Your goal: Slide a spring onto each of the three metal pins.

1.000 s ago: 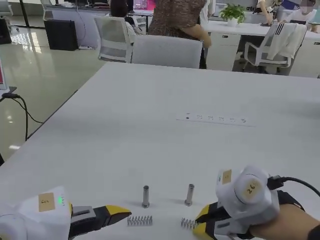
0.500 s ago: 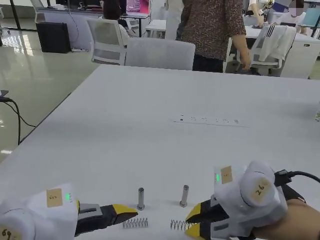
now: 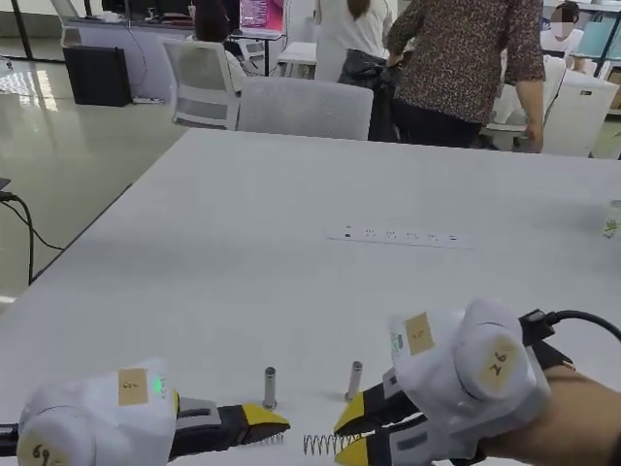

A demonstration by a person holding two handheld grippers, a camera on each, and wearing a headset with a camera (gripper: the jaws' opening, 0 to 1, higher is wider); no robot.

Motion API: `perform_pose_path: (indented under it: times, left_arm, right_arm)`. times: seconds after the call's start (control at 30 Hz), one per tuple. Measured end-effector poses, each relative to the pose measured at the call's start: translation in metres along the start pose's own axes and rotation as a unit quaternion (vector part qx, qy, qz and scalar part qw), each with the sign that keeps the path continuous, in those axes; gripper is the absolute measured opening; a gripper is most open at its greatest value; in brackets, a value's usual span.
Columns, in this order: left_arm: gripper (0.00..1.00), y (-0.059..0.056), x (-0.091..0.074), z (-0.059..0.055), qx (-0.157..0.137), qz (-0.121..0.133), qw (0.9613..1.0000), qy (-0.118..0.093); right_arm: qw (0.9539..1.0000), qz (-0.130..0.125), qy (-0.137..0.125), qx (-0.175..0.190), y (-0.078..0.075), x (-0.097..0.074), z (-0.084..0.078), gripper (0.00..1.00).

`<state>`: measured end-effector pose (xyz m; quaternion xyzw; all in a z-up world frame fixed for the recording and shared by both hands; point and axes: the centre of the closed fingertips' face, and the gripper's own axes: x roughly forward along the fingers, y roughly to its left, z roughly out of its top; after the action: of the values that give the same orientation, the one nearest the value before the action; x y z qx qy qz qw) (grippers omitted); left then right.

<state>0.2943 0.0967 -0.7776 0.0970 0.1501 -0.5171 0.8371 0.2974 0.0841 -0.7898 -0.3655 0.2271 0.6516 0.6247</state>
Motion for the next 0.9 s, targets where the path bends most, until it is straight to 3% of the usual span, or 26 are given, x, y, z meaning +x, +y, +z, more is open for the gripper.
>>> perform_pose_path:
  times: [0.5, 0.9]
  left_arm:
    - [0.07, -0.01, 0.006, 0.002, 0.019, -0.025, 0.9995, 0.002]
    - [0.03, -0.014, 0.007, 0.001, 0.022, -0.033, 0.9992, 0.005]
  right_arm:
    - [0.999, 0.028, 0.002, -0.036, 0.013, 0.001, 0.007, 0.08]
    - [0.9979, 0.031, 0.006, -0.056, 0.016, 0.0, 0.007, 0.08]
